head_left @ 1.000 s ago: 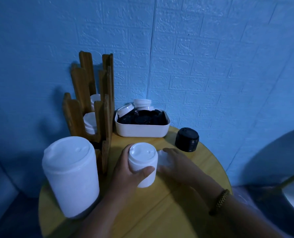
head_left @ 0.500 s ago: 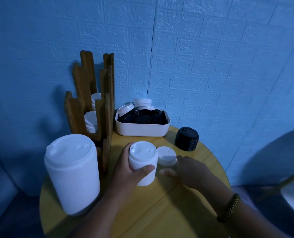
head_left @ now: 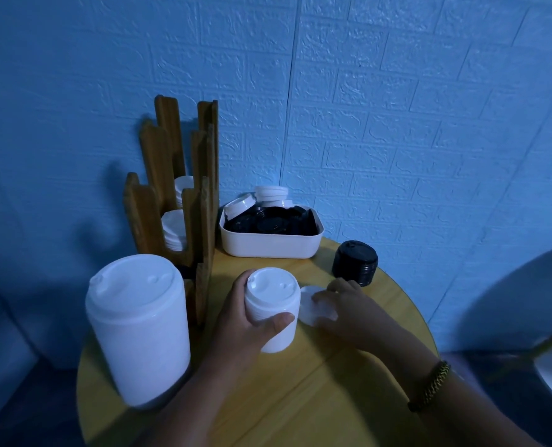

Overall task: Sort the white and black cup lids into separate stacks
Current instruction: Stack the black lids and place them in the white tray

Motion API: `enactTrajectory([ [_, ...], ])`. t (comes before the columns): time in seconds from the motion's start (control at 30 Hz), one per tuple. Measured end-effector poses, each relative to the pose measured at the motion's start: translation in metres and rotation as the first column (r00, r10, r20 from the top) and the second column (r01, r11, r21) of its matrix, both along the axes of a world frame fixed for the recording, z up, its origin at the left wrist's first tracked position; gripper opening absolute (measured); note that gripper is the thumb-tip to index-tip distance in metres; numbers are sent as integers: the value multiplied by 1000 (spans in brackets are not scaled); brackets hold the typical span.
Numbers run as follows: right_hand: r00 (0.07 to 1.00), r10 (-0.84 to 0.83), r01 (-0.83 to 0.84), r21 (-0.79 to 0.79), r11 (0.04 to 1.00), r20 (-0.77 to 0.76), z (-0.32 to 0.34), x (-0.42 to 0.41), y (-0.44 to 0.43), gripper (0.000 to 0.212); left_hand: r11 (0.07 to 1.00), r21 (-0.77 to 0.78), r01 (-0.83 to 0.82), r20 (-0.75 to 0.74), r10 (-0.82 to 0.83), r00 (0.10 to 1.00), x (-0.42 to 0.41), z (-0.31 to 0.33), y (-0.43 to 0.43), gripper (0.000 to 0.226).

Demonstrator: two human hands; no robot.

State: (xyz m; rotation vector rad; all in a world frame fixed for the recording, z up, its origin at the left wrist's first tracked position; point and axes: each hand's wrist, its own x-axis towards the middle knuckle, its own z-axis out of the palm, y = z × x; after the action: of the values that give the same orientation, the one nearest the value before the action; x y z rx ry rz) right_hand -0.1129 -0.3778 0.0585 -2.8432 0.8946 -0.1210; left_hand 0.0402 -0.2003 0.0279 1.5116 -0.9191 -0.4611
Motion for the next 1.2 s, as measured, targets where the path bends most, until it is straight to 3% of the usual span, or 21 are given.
enactTrajectory([
  [0.07,999,-41,40,42,998,24,-3,3,1,56,1000,0,-1,-2,1,1000,1,-1,-1,86],
  [0.17,992,-105,87,210,974,77,-7,7,-1,47,1000,-2,-2,0,2,1000,0,-3,-1,85],
  [0.27,948,-197,137,236,962,251,11,4,2,56,1000,-2,5,-18,-5,1000,0,-4,-1,88],
  [0.33,881,-174,90,204,975,440,32,3,7,64,1000,-4,9,-30,-9,999,1,-6,-2,92],
  [0.4,848,-89,-75,285,956,522,51,9,23,68,1000,6,8,-27,-8,1000,1,-6,-4,95],
  [0.47,894,65,-223,313,923,444,62,20,41,70,1000,9,-11,27,11,1000,-1,-6,-7,94],
  [0.53,930,204,-283,242,928,305,63,32,51,72,998,6,-55,107,54,993,-1,-6,-10,93],
  [0.67,944,224,-272,191,943,242,67,41,51,73,998,14,-66,109,64,992,1,-7,-10,89],
  [0.8,953,262,-294,246,923,154,76,37,45,73,998,37,-47,96,43,994,3,-10,-10,83],
  [0.87,963,238,-257,169,952,126,77,40,48,76,998,45,-47,94,42,995,2,-9,-11,84],
  [0.97,964,232,-238,34,971,129,68,43,55,77,997,47,-67,110,61,992,0,-7,-15,89],
  [1.13,946,244,-300,294,908,213,65,34,44,73,996,72,-52,116,44,992,6,-9,-17,84],
  [1.2,946,214,-272,238,932,243,63,35,44,74,995,69,-77,149,67,987,5,-10,-17,88],
])
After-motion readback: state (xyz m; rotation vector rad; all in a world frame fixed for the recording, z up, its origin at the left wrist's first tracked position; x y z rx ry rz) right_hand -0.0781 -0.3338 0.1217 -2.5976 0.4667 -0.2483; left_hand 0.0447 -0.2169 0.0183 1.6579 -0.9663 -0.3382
